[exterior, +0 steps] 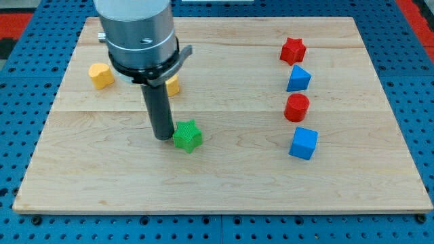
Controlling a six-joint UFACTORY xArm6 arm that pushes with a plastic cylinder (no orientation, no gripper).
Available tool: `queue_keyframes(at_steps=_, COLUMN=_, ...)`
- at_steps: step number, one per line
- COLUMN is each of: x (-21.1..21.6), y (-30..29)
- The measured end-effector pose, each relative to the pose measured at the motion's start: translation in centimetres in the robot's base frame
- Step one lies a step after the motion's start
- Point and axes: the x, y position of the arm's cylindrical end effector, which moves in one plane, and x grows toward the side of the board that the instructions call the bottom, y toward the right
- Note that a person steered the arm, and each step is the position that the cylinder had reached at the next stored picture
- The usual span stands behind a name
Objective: Move the hexagon downwards
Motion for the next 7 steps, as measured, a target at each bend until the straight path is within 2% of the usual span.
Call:
queue_keyframes(at_steps=2, x=-3.1, y=-0.3)
queue_keyframes(at_steps=3, x=-5.3, y=-3.4)
queue_keyframes(at_steps=4, x=-9.8, y=-4.4)
queue_keyframes(at_steps=6, x=-16.0, y=-0.3)
queue_keyframes(at_steps=7, x=-14.9, y=0.2)
